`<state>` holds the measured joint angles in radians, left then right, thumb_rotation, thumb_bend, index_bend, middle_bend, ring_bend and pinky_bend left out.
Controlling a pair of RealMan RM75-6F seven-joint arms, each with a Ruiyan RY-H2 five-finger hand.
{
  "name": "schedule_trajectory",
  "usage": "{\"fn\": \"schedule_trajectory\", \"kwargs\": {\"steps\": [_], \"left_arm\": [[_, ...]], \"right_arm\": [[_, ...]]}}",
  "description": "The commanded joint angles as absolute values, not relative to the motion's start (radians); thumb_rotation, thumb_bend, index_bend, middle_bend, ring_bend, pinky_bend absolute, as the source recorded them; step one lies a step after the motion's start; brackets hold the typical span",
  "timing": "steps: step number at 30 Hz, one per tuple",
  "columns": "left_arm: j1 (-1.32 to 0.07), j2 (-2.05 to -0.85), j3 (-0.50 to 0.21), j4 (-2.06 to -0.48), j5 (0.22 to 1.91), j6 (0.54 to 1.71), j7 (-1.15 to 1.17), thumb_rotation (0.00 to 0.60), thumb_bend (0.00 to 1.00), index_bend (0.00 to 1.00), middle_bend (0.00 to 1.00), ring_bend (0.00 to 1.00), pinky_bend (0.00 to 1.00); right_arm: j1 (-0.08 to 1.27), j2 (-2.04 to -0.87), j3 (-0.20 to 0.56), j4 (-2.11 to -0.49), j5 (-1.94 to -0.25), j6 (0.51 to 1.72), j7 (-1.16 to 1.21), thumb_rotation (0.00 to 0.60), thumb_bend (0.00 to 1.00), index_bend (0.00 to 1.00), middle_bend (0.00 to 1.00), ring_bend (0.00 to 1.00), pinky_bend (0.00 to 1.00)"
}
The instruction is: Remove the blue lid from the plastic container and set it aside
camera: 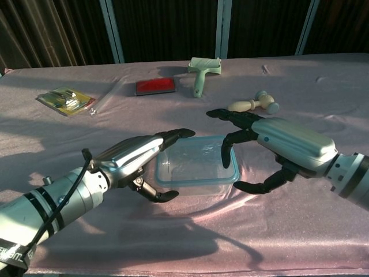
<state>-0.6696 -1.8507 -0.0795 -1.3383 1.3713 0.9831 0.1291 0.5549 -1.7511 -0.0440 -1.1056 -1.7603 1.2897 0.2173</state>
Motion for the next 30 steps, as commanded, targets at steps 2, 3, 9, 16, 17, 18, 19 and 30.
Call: {"fn": "schedule_trajectory", "kwargs": {"steps": [2, 3, 9, 16, 17, 18, 19, 30], "left_arm": [[-0.669, -1.850, -0.080, -1.337, 1.369, 0.980, 0.130, 0.600, 0.33, 0.00, 0.78, 0.53, 0.31], [-0.669, -1.850, -0.079, -1.336, 1.369, 0.980, 0.130, 0.600, 0.33, 0.00, 0.78, 0.53, 0.31], [-0.670, -1.852, -0.075, -1.334, 1.378, 0.980, 0.126, 0.600, 0.33, 0.00, 0.78, 0.53, 0.31], [-0.669, -1.851, -0.073, -1.336, 1.387, 0.981, 0.112, 0.600, 0.33, 0.00, 0.78, 0.53, 0.31], [-0.669, -1.851, -0.072, -1.336, 1.388, 0.982, 0.111, 0.600, 0.33, 0.00, 0.78, 0.53, 0.32], [-0.669, -1.850, -0.072, -1.336, 1.390, 0.981, 0.110, 0.600, 0.33, 0.00, 0.78, 0.53, 0.32], [-0.669, -1.850, -0.071, -1.336, 1.390, 0.980, 0.109, 0.600, 0.33, 0.00, 0.78, 0.53, 0.32], [-0.671, -1.846, -0.067, -1.330, 1.398, 0.971, 0.089, 0.600, 0.32, 0.00, 0.78, 0.53, 0.34]], "right_arm": [[0.557, -1.755, -0.046, -1.099, -1.760, 1.291, 0.220, 0.600, 0.41, 0.63, 0.11, 0.00, 0.00], [0.558, -1.757, -0.044, -1.096, -1.759, 1.292, 0.220, 0.600, 0.41, 0.63, 0.11, 0.00, 0.00], [0.559, -1.760, -0.042, -1.087, -1.757, 1.303, 0.225, 0.600, 0.41, 0.64, 0.12, 0.00, 0.00], [0.561, -1.758, -0.039, -1.088, -1.752, 1.312, 0.242, 0.600, 0.42, 0.65, 0.12, 0.00, 0.00], [0.561, -1.759, -0.039, -1.087, -1.752, 1.313, 0.244, 0.600, 0.42, 0.65, 0.12, 0.00, 0.00], [0.561, -1.760, -0.039, -1.086, -1.753, 1.315, 0.246, 0.600, 0.42, 0.65, 0.12, 0.00, 0.00], [0.562, -1.761, -0.039, -1.084, -1.753, 1.316, 0.247, 0.600, 0.42, 0.65, 0.12, 0.00, 0.00], [0.561, -1.774, -0.037, -1.052, -1.760, 1.347, 0.256, 0.600, 0.43, 0.65, 0.13, 0.00, 0.00]]}}
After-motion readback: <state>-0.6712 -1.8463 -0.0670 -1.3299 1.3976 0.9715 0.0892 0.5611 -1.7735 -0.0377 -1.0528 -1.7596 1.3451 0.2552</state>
